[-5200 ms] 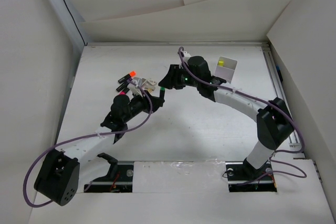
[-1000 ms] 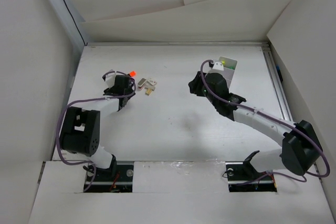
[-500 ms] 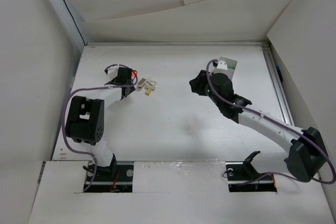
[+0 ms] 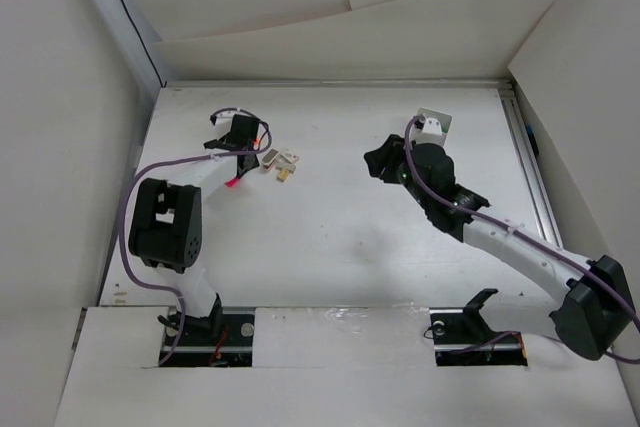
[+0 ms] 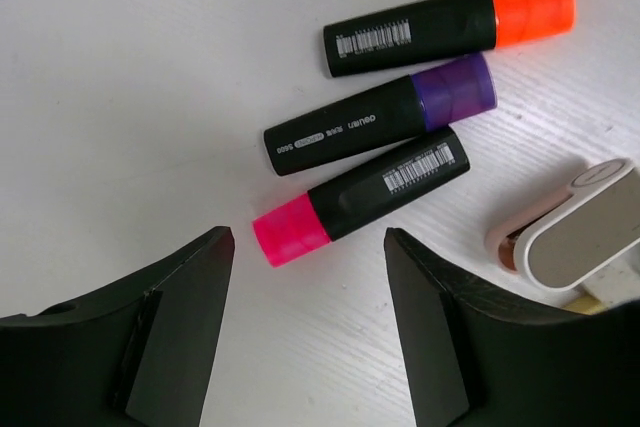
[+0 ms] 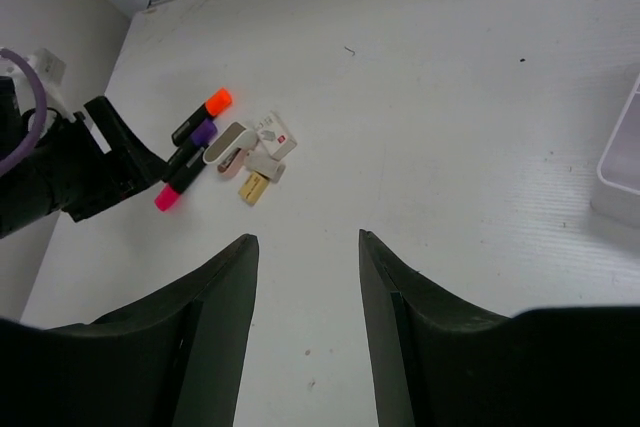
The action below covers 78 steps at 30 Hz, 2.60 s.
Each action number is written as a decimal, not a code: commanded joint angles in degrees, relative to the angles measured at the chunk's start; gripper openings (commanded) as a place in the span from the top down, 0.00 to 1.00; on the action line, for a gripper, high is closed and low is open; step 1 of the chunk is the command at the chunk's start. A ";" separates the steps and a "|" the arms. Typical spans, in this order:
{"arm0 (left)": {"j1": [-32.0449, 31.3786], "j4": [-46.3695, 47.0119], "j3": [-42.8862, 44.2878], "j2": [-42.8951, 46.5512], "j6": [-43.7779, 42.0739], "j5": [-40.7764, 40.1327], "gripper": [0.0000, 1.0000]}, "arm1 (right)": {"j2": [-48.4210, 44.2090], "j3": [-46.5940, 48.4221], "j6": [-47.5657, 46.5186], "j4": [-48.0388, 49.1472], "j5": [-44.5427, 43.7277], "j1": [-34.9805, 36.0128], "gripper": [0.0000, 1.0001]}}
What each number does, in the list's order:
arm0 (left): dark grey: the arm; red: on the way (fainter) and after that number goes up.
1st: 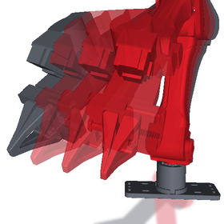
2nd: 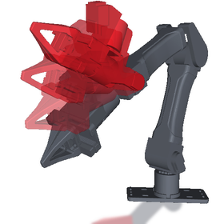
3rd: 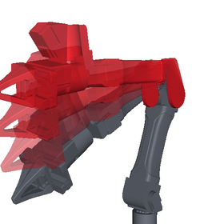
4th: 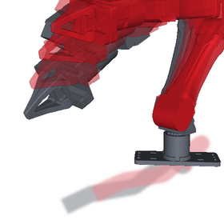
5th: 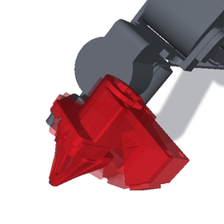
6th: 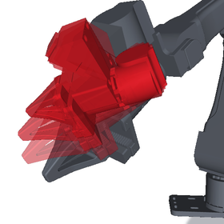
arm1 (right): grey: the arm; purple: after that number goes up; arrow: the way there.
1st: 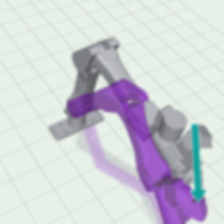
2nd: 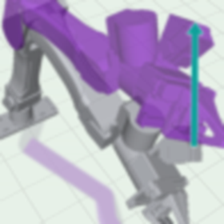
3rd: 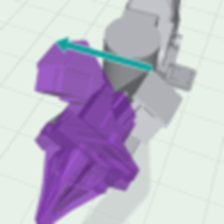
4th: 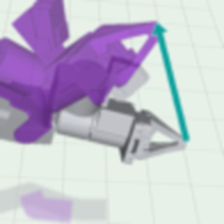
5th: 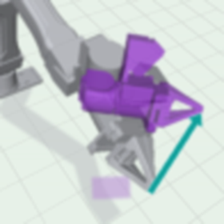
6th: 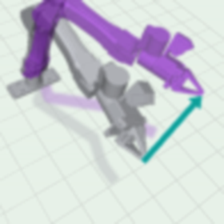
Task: Sort the stationery into containers
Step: Pick up the pen from the center of the board.
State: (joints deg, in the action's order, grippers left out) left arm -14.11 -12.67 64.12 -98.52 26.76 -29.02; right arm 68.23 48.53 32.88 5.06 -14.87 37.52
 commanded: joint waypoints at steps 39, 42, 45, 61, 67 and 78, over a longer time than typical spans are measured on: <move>1.80 -1.75 6.37 -11.52 -25.36 14.61 0.83 | -0.73 -0.81 0.43 4.08 2.66 -2.62 0.49; 1.28 -3.85 7.42 -10.03 -23.61 13.12 0.87 | -0.73 -0.81 0.43 4.08 3.27 -2.62 0.47; 1.28 -5.97 9.18 -7.58 -21.32 11.53 0.93 | -0.73 -0.81 0.43 4.08 4.50 -2.62 0.41; -0.39 -4.22 0.58 17.21 -2.25 16.71 0.95 | 4.45 2.09 -0.63 4.08 20.58 -5.26 0.24; -4.15 3.86 -9.07 26.00 -0.13 19.70 0.95 | 4.99 2.09 -0.63 5.31 28.74 -5.88 0.24; -24.74 23.02 -17.34 24.52 3.56 13.36 0.93 | 9.21 4.37 1.13 8.91 37.02 -5.88 0.34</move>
State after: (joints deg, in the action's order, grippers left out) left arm -39.20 1.76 48.47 -74.04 28.86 -14.87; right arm 76.73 49.60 33.47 9.65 18.65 31.92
